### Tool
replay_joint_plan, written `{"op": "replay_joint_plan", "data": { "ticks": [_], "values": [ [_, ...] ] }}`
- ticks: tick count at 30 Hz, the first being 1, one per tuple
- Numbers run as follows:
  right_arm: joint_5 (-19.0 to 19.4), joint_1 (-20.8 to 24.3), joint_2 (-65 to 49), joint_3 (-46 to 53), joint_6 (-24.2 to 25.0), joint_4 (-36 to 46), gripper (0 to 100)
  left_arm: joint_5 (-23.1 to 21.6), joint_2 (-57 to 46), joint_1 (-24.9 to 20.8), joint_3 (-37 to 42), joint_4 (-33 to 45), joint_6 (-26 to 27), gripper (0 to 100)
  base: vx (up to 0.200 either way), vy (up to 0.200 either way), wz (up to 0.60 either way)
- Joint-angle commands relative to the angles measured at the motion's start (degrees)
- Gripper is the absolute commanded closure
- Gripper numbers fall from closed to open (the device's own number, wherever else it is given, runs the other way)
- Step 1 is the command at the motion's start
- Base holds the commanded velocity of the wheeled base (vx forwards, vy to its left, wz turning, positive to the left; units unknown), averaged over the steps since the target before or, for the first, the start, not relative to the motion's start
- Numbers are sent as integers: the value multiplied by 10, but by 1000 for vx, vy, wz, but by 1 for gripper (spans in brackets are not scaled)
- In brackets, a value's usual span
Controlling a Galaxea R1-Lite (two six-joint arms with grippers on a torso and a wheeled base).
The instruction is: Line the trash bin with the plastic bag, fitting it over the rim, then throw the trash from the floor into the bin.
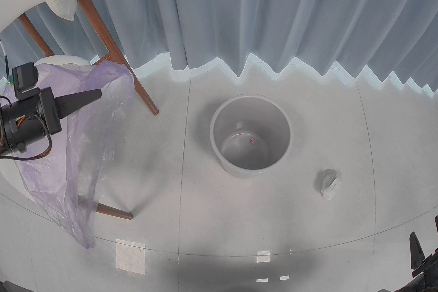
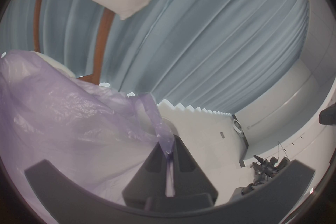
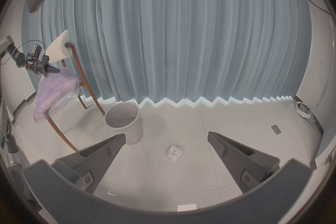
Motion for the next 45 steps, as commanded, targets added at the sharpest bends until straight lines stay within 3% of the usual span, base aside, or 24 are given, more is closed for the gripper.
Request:
{"op": "replay_joint_plan", "data": {
  "ticks": [1,10,16,20,31,38,40,45],
  "values": [
    [0,0,-10,10,-1,0,0,4,1,-55,-15,-1,-2,100,0,0,0],
    [1,0,-10,10,-2,0,0,30,57,-179,-32,-79,-3,100,0,0,0],
    [1,0,-10,10,-1,0,0,30,123,-216,-72,-171,-37,100,0,0,0],
    [0,0,-10,10,-1,-1,0,28,156,-215,-83,-225,-51,100,0,0,0],
    [1,0,-10,10,-1,-1,0,-15,155,-230,-94,-223,-54,100,127,0,0],
    [1,0,-10,10,-1,0,0,-15,148,-295,-111,-224,-112,100,200,0,0],
    [0,1,-10,10,-1,0,0,-13,134,-337,-105,-223,-137,100,200,0,0],
    [1,0,-10,10,0,0,0,-12,136,-380,-78,-227,-141,100,80,0,0]
  ]
}}
